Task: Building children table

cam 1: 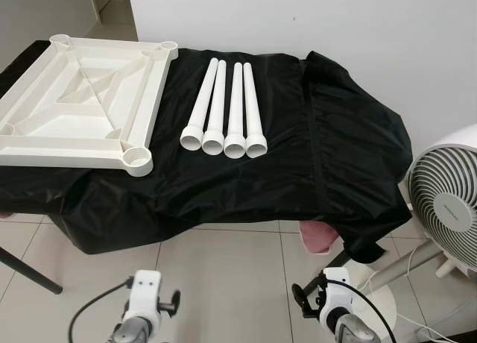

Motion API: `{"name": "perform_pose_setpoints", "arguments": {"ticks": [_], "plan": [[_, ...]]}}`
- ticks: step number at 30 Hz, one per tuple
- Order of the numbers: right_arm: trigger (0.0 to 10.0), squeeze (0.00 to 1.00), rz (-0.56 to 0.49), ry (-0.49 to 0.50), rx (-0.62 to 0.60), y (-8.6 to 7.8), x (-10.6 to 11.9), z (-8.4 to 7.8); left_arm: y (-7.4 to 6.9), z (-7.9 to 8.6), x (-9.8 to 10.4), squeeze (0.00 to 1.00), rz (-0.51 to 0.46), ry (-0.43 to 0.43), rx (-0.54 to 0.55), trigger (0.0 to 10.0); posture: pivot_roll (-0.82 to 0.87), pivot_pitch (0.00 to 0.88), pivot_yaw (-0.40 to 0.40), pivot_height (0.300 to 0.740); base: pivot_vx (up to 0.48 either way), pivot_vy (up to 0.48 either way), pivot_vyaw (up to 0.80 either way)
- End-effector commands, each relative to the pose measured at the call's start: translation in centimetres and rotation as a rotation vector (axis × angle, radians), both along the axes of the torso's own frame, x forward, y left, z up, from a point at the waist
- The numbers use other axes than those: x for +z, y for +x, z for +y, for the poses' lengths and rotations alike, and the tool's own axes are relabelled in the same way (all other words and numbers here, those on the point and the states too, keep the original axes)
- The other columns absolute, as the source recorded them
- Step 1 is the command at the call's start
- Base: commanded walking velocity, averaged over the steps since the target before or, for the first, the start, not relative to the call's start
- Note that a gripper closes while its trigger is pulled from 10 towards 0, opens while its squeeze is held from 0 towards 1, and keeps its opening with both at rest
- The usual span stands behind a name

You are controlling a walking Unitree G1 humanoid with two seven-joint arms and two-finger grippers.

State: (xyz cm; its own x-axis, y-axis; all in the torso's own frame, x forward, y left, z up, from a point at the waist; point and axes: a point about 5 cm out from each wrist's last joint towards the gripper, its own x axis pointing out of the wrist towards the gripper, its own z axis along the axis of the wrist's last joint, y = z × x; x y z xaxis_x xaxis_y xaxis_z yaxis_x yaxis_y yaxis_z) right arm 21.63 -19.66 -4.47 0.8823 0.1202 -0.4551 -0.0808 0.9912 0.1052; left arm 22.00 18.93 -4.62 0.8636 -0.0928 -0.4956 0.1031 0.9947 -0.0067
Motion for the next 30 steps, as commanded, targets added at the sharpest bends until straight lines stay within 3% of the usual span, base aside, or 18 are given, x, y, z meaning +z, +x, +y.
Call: {"name": "perform_pose_setpoints", "arguments": {"ticks": [1,2,3,4,14,15,16,17,20,21,26,30], "plan": [[10.0,1.0,-0.068,-0.018,-0.056,0.1,0.7,-1.3,-0.5,-0.1,0.5,1.0,-0.068,0.004,-0.094,10.0,0.06,0.101,-0.027,0.74,0.0,0.0,0.0],[10.0,1.0,-0.068,-0.018,-0.056,0.1,0.7,-1.3,-0.5,-0.1,0.5,1.0,-0.068,0.004,-0.094,10.0,0.06,0.101,-0.027,0.74,0.0,0.0,0.0],[10.0,1.0,-0.166,-0.006,-0.085,0.5,1.9,-1.9,-0.3,0.1,1.4,0.82,-0.157,0.022,-0.109,10.0,0.06,0.101,-0.027,0.74,0.0,0.0,0.0],[10.0,0.92,-0.209,-0.017,-0.093,0.7,2.5,-2.2,-0.2,0.2,2.1,0.0,-0.207,0.016,-0.115,10.0,0.06,0.103,-0.031,0.74,0.0,0.0,0.0],[10.0,0.87,-0.421,-0.064,-0.068,1.6,5.9,-2.1,1.8,0.4,5.9,0.0,-0.398,-0.026,-0.107,10.0,0.06,0.086,-0.036,0.74,0.0,0.0,0.0],[10.0,0.51,-0.454,-0.064,-0.068,1.7,6.5,-2.1,2.2,0.3,7.1,0.0,-0.442,-0.036,-0.121,10.0,0.06,0.076,-0.037,0.74,0.0,0.0,0.0],[10.0,0.51,-0.474,-0.061,-0.069,1.7,7.0,-2.1,2.3,0.1,7.9,0.0,-0.471,-0.044,-0.133,10.0,0.06,0.076,-0.037,0.74,0.0,0.0,0.0],[10.0,0.0,-0.516,-0.065,-0.071,1.7,8.0,-2.0,2.4,-0.1,9.3,0.0,-0.515,-0.044,-0.172,10.0,0.06,0.07,-0.036,0.74,0.0,0.0,0.0],[10.0,0.0,-0.552,-0.072,-0.072,1.6,8.8,-1.9,2.2,-0.3,10.3,0.0,-0.545,-0.039,-0.205,10.0,0.06,0.069,-0.034,0.74,0.0,0.0,0.0],[10.0,0.0,-0.619,-0.091,-0.06,1.6,10.5,-1.4,2.0,-0.3,12.1,0.0,-0.594,-0.022,-0.241,10.0,0.06,0.064,-0.035,0.74,0.0,0.0,0.0],[10.0,0.0,-0.698,-0.068,-0.071,1.6,12.9,-0.7,2.3,0.0,14.7,0.0,-0.654,-0.042,-0.247,10.0,0.06,0.057,-0.034,0.74,0.0,0.0,0.0],[10.0,0.0,-0.721,-0.049,-0.076,1.9,13.7,-0.5,2.6,0.0,15.7,0.0,-0.683,-0.042,-0.245,10.0,0.06,0.056,-0.033,0.74,0.0,0.0,0.0]]}}
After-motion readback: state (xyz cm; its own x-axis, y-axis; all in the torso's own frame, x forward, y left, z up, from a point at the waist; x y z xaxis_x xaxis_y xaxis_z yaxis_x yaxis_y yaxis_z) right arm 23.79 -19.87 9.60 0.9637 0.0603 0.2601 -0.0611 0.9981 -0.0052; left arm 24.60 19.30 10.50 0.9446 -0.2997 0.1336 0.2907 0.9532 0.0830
